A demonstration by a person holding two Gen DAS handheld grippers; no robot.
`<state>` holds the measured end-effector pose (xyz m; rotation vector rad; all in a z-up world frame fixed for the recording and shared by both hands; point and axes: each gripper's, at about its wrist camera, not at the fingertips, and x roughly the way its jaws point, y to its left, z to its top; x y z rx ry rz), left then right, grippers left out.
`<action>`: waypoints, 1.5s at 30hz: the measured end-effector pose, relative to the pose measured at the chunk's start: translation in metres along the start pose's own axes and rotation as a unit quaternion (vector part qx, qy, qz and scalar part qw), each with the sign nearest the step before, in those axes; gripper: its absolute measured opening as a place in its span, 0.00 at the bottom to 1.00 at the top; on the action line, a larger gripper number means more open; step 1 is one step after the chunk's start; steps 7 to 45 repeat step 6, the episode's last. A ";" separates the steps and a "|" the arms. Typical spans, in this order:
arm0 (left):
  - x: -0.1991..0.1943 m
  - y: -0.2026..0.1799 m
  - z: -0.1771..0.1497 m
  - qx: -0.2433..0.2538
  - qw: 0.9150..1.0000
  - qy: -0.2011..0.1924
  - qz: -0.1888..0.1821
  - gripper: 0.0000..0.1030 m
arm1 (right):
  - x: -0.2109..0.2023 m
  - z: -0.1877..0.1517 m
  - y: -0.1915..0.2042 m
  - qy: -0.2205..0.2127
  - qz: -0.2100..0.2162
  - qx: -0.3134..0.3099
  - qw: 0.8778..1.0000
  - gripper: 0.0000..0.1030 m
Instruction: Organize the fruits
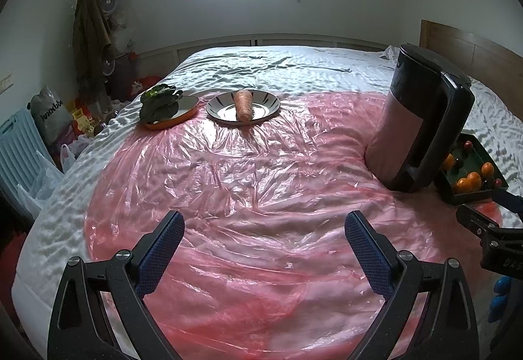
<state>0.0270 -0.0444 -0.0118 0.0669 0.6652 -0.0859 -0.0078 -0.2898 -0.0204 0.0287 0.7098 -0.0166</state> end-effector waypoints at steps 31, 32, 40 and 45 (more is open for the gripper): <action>0.002 0.002 0.000 0.001 1.000 0.002 0.000 0.94 | 0.004 -0.001 -0.001 0.004 -0.002 0.002 1.000 1.00; 0.002 0.002 0.000 0.001 1.000 0.002 0.000 0.94 | 0.004 -0.001 -0.001 0.004 -0.002 0.002 1.000 1.00; 0.002 0.002 0.000 0.001 1.000 0.002 0.000 0.94 | 0.004 -0.001 -0.001 0.004 -0.002 0.002 1.000 1.00; 0.002 0.002 0.000 0.001 1.000 0.002 0.000 0.94 | 0.004 -0.001 -0.001 0.004 -0.002 0.002 1.000 1.00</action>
